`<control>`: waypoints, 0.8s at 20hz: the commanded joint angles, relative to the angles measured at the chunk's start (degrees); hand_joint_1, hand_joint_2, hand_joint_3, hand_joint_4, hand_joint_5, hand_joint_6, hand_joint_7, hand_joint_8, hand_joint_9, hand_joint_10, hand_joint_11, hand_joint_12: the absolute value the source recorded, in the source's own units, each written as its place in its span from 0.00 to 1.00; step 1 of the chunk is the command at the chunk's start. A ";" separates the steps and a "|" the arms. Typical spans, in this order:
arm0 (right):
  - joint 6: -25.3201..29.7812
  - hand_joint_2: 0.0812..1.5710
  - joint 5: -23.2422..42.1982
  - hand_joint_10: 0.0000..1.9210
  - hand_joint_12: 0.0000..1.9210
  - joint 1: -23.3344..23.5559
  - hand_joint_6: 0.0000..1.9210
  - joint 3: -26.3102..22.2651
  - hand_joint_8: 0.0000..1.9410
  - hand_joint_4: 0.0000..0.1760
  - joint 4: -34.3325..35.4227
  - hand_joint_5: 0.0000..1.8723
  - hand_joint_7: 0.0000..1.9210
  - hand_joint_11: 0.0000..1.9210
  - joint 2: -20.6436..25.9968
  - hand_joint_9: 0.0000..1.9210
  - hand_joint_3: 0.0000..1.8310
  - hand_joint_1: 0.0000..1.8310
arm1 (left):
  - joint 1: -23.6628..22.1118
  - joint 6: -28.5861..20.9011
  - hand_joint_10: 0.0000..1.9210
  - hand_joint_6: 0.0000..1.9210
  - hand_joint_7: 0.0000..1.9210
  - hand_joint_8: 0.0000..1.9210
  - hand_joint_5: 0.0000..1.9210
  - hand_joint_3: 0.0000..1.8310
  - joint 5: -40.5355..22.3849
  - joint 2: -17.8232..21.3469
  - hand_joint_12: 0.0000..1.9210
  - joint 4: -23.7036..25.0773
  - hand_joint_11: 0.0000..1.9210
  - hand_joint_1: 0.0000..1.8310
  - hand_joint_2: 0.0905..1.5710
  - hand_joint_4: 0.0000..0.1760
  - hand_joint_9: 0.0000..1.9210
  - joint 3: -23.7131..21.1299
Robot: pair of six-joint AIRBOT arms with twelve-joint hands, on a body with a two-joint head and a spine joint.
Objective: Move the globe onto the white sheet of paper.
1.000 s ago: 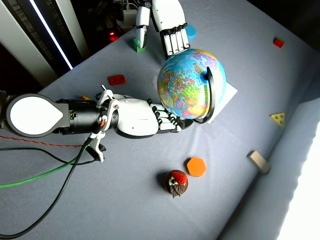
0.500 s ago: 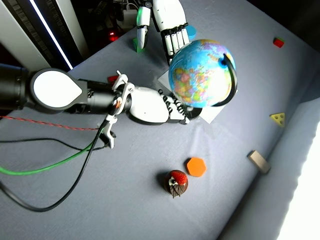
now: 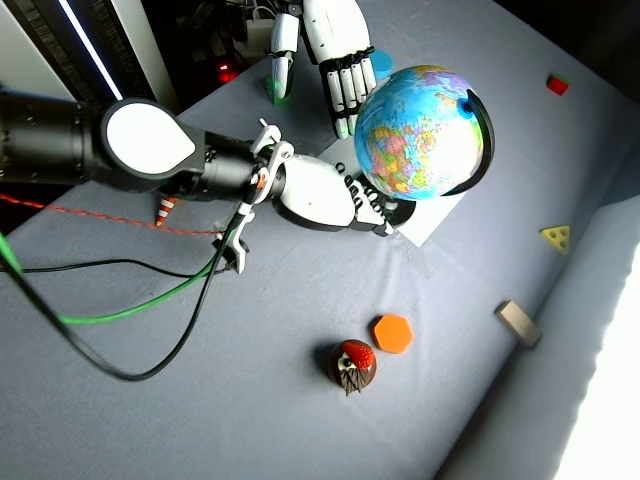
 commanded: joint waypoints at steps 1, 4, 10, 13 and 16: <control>0.42 0.74 2.86 0.00 0.15 0.64 0.00 -0.52 0.00 0.00 -0.15 0.06 0.07 0.00 -0.91 0.07 0.00 0.00 | -0.20 -0.22 0.00 0.00 0.06 0.00 0.06 0.00 -5.16 -0.34 0.19 2.17 0.00 0.00 0.75 0.00 0.05 -0.28; 1.02 0.74 2.32 0.00 0.15 0.95 0.00 -0.52 0.00 0.00 -0.15 0.06 0.07 0.00 -1.46 0.07 0.00 0.00 | -0.38 -0.22 0.00 0.00 0.06 0.00 0.05 0.00 -5.16 -0.37 0.19 2.17 0.00 0.00 0.75 0.00 0.05 -0.40; 1.45 0.74 2.46 0.00 0.15 1.05 0.00 -1.28 0.00 0.00 -0.15 0.06 0.07 0.00 -2.14 0.07 0.00 0.00 | -0.29 -0.25 0.00 0.00 0.05 0.00 0.05 0.00 -5.29 -0.41 0.16 2.09 0.00 0.00 0.75 0.00 0.04 -0.40; 1.53 0.74 2.51 0.00 0.15 1.34 0.00 -1.41 0.00 0.00 -0.14 0.06 0.07 0.00 -2.18 0.07 0.00 0.00 | -0.23 -0.25 0.00 0.00 0.05 0.00 0.05 0.00 -5.34 -0.48 0.16 2.09 0.00 0.00 0.75 0.00 0.04 -0.53; 1.59 0.74 2.61 0.00 0.15 1.49 0.00 -1.56 0.00 0.00 -0.11 0.06 0.07 0.00 -2.01 0.07 0.00 0.00 | 0.10 -0.26 0.00 0.00 0.05 0.00 0.05 0.00 -5.89 -0.65 0.16 1.94 0.00 0.00 0.75 0.00 0.05 -0.93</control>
